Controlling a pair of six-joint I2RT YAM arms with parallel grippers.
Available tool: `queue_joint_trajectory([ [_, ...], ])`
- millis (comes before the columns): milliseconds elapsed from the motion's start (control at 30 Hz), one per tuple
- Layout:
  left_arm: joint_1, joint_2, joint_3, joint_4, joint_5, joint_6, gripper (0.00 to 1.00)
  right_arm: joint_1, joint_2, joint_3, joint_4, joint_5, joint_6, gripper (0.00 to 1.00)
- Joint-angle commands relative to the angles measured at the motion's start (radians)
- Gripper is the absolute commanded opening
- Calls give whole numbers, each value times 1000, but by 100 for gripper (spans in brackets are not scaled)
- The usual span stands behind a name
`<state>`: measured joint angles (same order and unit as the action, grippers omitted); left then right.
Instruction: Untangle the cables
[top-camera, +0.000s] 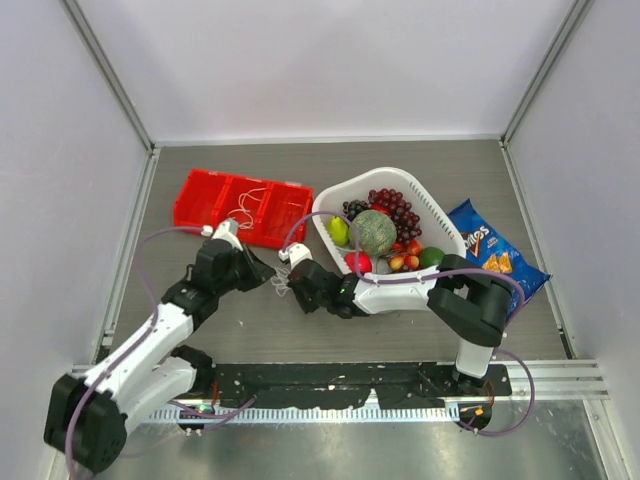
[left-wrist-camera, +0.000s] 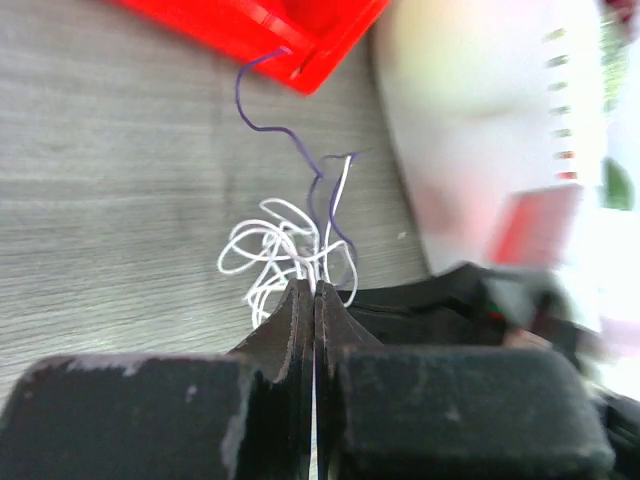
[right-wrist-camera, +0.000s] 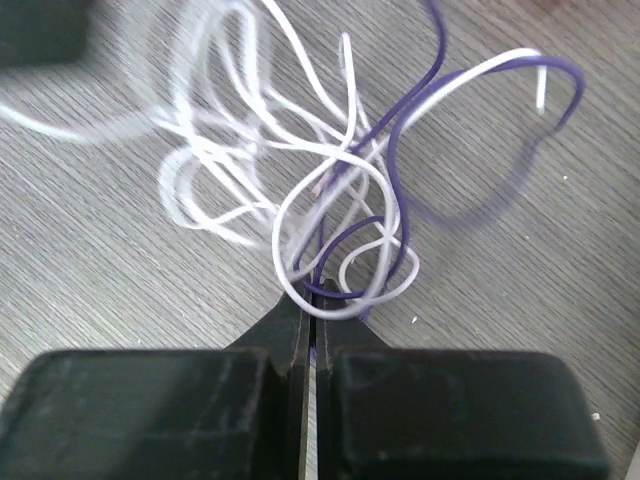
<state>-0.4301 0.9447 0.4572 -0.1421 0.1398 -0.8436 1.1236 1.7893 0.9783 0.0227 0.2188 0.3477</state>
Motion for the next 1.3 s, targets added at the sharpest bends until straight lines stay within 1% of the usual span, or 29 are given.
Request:
queue_joint_trajectory([
  [0, -4, -205, 136, -171, -107, 72, 0, -5, -10, -6, 42, 24, 13, 1],
  [133, -2, -362, 283, -280, -252, 156, 0, -7, -45, -46, 57, 25, 22, 1],
  [300, -2, -440, 475, -338, -321, 259, 0, -5, -67, -82, 74, 22, 34, 1],
  [533, -2, -477, 601, -318, -319, 339, 0, -5, -113, -115, 95, -9, 37, 1],
  [700, -2, -477, 741, -324, -304, 396, 0, -5, -120, -145, 105, 4, 36, 1],
  [833, -2, -462, 833, -329, -293, 406, 0, -5, -128, -145, 91, -13, 40, 2],
  [900, -2, -451, 833, -336, -278, 405, 0, -5, -157, -129, 65, -24, 34, 12],
  [967, -2, -445, 808, -340, -257, 397, 0, -5, -214, -115, 37, -33, 25, 27],
  [1067, -2, -437, 758, -320, -181, 396, 0, -4, -313, -101, -13, -42, 11, 39],
  [1100, -2, -432, 738, -307, -145, 396, 0, -5, -373, -92, -17, -55, 1, 45],
  [1133, -2, -431, 721, -292, -85, 394, 0, -4, -402, -84, -51, -68, -6, 47],
  [1167, -4, -426, 704, -281, -54, 390, 0, -4, -460, -75, -59, -87, -15, 50],
  [1200, -2, -422, 690, -271, -17, 382, 0, -5, -522, -70, -60, -105, -19, 52],
  [1233, -2, -416, 677, -258, 16, 376, 0, -5, -548, -67, -56, -131, -32, 56],
  [1267, -2, -411, 666, -252, 38, 364, 0, -5, -601, -66, -46, -145, -36, 57],
])
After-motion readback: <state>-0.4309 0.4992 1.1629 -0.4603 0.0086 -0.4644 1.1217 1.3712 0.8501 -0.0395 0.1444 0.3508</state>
